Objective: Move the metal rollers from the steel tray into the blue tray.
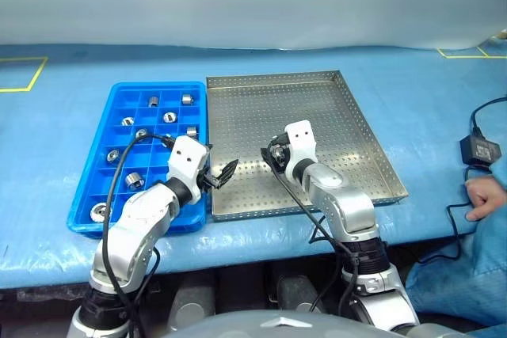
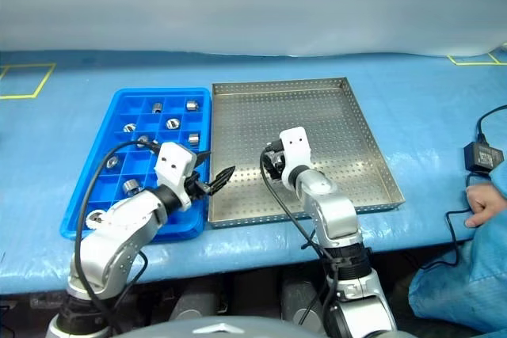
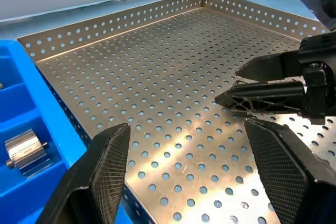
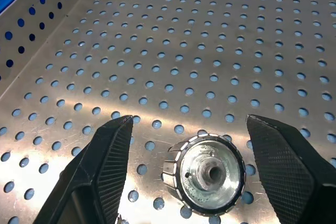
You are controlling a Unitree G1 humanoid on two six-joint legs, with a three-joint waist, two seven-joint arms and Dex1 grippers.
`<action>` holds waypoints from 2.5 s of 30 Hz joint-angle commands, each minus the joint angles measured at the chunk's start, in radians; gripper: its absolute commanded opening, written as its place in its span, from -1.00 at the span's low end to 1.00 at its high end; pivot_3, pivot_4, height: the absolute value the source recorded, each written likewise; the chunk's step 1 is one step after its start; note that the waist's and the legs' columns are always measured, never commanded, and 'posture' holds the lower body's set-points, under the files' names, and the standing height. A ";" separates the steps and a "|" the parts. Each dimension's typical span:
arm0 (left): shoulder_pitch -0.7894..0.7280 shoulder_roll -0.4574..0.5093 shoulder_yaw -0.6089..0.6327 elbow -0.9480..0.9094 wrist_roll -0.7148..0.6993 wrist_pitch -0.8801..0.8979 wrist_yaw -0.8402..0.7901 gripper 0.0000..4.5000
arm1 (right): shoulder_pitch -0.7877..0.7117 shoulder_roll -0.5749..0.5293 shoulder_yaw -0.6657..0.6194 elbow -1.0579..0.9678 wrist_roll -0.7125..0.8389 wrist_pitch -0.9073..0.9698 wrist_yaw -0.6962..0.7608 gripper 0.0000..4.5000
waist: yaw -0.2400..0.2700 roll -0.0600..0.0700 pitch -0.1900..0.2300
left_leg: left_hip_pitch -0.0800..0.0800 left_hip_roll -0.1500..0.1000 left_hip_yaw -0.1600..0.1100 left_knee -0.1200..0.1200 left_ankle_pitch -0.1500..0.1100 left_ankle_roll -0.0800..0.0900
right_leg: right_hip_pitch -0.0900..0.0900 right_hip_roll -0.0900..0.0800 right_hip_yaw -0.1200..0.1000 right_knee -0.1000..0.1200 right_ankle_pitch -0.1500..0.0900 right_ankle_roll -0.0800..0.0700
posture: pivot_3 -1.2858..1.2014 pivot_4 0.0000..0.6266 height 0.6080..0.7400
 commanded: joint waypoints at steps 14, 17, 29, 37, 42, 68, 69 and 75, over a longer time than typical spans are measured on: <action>0.013 0.025 0.043 -0.074 0.013 0.006 0.030 0.69 | -0.002 0.004 0.036 -0.060 0.026 0.013 0.050 -0.25 | 0.002 0.000 0.000 | 0.000 0.000 0.000 0.000 0.000 0.000 | 0.000 0.000 0.000 0.000 0.000 0.000 | 0.12 -0.52 1.00; 0.037 0.056 0.079 -0.112 0.014 0.021 0.034 0.69 | -0.037 0.007 0.051 -0.114 0.059 0.016 0.101 -0.25 | 0.002 0.000 0.000 | 0.000 0.000 0.000 0.000 0.000 0.000 | 0.000 0.000 0.000 0.000 0.000 0.000 | 0.14 -0.52 1.00; 0.230 0.096 0.252 -0.263 0.038 0.088 0.112 0.69 | -0.294 0.107 0.211 0.086 0.098 -0.109 0.281 -0.25 | 0.042 0.001 0.001 | 0.001 0.006 0.001 -0.002 0.000 0.000 | 0.000 0.000 -0.001 0.000 -0.001 -0.001 | 0.25 -0.52 1.00; 0.297 0.049 0.248 -0.326 0.052 0.096 0.158 0.69 | -0.417 0.209 0.275 0.388 0.055 -0.259 0.355 -0.25 | 0.095 0.001 0.001 | 0.001 0.006 -0.001 -0.002 0.000 -0.001 | 0.000 -0.001 -0.003 -0.001 -0.001 -0.001 | 0.33 -0.52 1.00; 0.321 0.034 0.246 -0.347 0.062 0.099 0.172 0.69 | -0.464 0.232 0.284 0.513 0.015 -0.335 0.377 -0.25 | 0.114 0.001 0.001 | 0.000 0.006 -0.002 -0.002 0.000 -0.001 | 0.000 -0.001 -0.004 -0.001 -0.001 -0.002 | 0.35 -0.52 1.00; 0.172 0.024 0.130 -0.221 0.070 0.049 0.141 0.69 | -0.180 -0.052 0.144 -0.027 0.051 -0.148 0.378 0.62 | 0.149 0.001 0.001 | -0.001 0.003 -0.006 -0.008 0.001 -0.005 | 0.000 -0.002 -0.008 -0.002 -0.006 -0.004 | 0.24 -0.52 1.00; 0.151 0.022 0.117 -0.194 0.069 0.040 0.132 0.69 | -0.148 -0.098 0.146 -0.080 0.055 -0.120 0.392 0.62 | 0.144 0.001 0.001 | -0.001 0.003 -0.006 -0.008 0.001 -0.005 | 0.000 -0.002 -0.009 -0.002 -0.006 -0.004 | 0.23 -0.52 1.00; 0.012 0.037 0.093 -0.033 0.053 -0.048 0.039 0.69 | -0.045 -0.261 0.055 -0.220 0.086 -0.046 0.402 0.62 | 0.085 0.002 0.002 | 0.000 -0.001 -0.005 -0.007 0.002 -0.005 | 0.000 0.000 -0.009 0.000 -0.006 -0.005 | 0.10 -0.52 1.00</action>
